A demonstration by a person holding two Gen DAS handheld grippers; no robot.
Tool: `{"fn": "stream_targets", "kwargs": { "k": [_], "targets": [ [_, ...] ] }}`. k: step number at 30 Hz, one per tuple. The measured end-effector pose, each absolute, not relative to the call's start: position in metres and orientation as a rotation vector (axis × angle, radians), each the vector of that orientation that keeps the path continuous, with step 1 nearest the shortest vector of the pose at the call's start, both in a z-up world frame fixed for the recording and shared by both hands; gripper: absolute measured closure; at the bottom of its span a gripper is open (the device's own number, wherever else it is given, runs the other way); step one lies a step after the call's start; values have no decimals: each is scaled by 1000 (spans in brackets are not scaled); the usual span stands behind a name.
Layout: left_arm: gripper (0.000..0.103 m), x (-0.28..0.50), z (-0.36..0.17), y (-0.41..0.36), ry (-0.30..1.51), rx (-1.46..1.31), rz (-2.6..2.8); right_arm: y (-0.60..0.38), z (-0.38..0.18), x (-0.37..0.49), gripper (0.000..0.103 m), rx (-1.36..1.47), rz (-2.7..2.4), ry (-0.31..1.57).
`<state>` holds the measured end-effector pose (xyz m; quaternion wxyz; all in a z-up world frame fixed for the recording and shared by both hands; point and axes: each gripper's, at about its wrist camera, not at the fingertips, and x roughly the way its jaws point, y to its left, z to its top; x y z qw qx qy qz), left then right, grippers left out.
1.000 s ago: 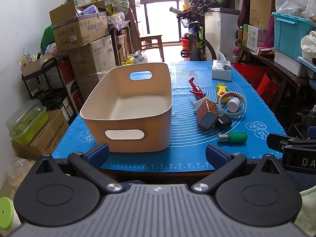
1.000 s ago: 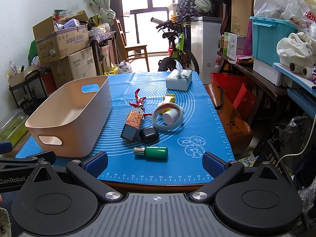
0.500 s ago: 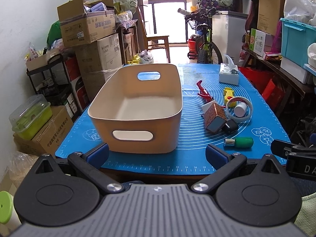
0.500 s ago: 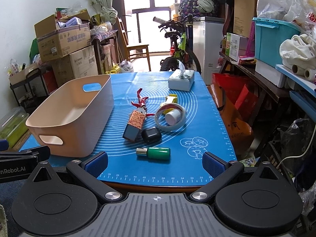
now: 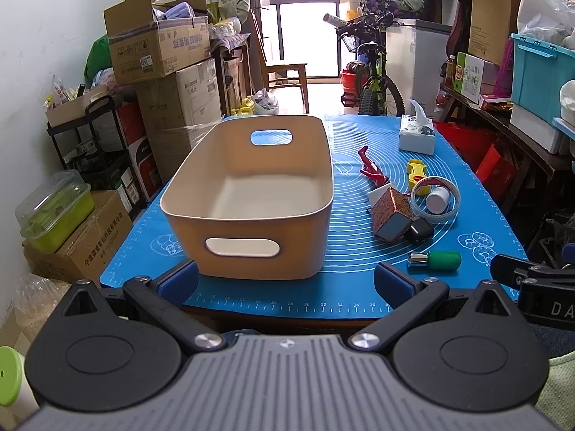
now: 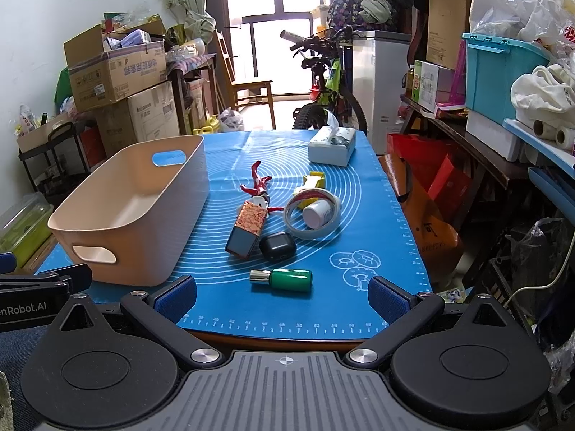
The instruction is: Organize rigid objects
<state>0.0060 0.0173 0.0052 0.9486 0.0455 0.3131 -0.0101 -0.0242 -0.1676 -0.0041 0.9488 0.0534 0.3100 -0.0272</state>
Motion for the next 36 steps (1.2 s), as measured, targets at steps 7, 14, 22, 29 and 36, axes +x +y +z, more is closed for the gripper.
{"fn": "stream_targets", "kwargs": {
  "k": [7,14,22,29,36],
  "targets": [
    [0,27,13,31,616,82,-9,-161,-3,-7,2,122,-40,641],
    [0,66,15,60,588,85,73,-154,-6,29,2,129,-33,633],
    [0,120,8,97,590,116,150,-147,-32,77,3,139,-66,698],
    [1,149,-10,122,658,94,181,-148,-69,104,2,138,-116,763],
    [7,159,-27,135,736,35,203,-143,-97,121,2,97,-122,800]
  ]
}}
